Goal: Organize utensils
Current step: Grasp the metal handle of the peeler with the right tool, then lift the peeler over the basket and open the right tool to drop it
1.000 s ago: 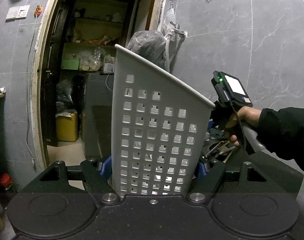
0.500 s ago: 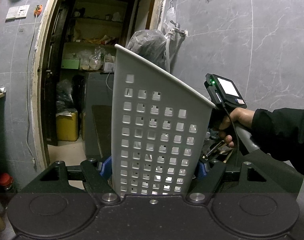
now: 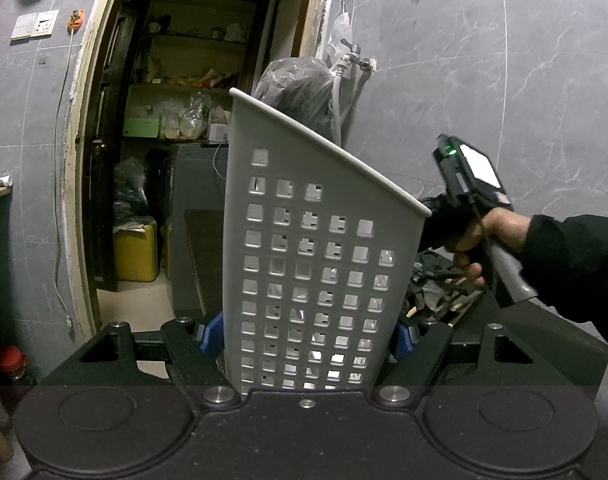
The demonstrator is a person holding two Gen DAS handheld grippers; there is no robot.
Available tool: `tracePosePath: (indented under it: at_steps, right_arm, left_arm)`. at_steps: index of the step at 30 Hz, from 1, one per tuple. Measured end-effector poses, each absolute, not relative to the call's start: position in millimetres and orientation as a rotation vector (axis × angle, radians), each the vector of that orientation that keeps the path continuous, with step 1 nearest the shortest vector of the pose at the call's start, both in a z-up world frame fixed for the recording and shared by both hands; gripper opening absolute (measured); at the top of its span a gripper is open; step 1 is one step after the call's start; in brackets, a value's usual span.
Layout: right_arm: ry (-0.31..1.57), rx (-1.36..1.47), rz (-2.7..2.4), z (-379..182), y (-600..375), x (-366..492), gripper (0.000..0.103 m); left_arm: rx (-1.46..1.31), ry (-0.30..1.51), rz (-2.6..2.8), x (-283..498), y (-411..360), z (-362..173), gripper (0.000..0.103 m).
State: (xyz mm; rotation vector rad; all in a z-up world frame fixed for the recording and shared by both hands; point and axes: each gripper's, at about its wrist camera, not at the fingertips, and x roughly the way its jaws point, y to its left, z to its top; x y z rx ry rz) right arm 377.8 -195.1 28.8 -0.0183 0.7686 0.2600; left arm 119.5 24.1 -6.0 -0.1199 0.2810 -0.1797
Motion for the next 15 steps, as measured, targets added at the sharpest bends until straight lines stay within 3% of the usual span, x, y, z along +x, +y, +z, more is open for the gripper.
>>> tracePosePath:
  at_steps: [15]
  right_arm:
    - [0.361, 0.073, 0.357, 77, -235, 270, 0.02]
  left_arm:
    - [-0.116, 0.29, -0.167, 122, 20, -3, 0.078]
